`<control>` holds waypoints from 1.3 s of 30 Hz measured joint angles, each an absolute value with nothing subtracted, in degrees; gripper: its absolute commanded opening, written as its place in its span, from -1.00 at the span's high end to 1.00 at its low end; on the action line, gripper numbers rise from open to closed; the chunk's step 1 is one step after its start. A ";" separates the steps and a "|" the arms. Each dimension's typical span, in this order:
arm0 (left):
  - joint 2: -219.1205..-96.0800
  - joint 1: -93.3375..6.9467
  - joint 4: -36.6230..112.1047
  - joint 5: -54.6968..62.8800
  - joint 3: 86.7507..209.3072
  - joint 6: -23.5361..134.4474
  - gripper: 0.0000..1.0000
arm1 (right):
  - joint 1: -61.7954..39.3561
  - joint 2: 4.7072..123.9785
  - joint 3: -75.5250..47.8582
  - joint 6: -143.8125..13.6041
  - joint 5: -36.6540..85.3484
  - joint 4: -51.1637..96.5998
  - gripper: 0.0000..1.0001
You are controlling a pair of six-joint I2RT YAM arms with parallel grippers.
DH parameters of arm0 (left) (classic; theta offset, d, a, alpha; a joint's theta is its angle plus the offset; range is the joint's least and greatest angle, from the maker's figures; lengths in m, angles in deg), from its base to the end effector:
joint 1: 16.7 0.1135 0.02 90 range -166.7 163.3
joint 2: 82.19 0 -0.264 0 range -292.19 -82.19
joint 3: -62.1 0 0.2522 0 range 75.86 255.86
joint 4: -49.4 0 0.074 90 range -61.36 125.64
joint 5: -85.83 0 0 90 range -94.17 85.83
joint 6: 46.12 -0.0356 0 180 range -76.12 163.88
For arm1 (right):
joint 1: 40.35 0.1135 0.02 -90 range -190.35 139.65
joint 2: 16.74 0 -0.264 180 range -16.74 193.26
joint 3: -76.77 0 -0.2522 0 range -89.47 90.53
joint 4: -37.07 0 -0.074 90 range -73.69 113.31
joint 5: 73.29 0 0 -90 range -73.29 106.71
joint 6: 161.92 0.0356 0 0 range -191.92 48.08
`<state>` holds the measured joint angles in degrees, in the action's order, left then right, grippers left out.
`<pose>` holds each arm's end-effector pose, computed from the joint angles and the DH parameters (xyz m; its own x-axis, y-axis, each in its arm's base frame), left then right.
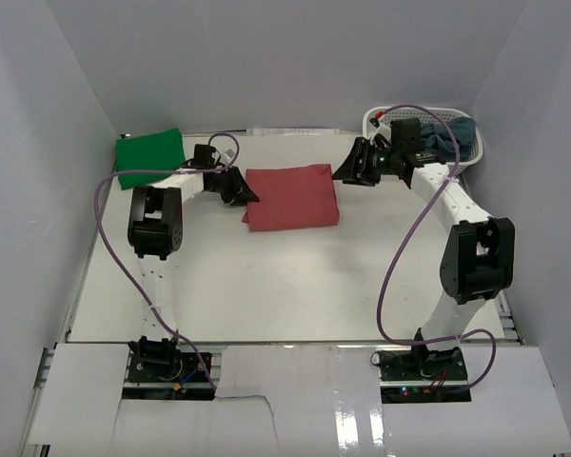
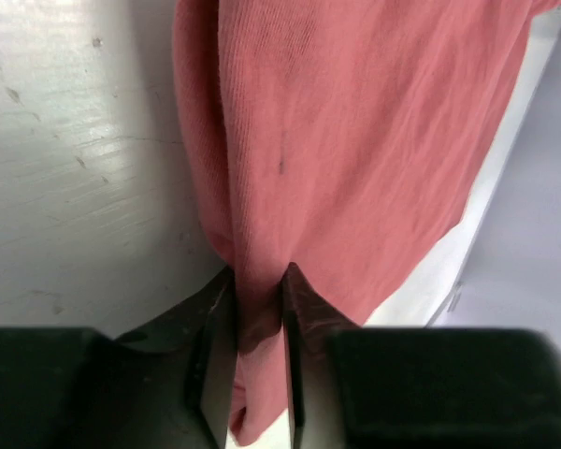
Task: Fold and stack the t-shirts
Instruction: Put the neatly folded tshirt into the corner of the board with the left arm
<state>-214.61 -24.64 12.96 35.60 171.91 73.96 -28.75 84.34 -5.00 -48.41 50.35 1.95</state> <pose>0.4753 -0.0893 0.1245 -0.9515 -0.2563 -0.1701 -0.0519 0.6788 -0.7325 0.3921 0.1006 0.2963 -0.7901 0.1768 -0.5869 -0.3054 0.7167 0.6270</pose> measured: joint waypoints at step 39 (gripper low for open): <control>-223.53 -12.84 0.59 22.66 203.41 67.25 1.00 | -29.08 79.51 -6.88 -48.56 52.04 0.16 -0.04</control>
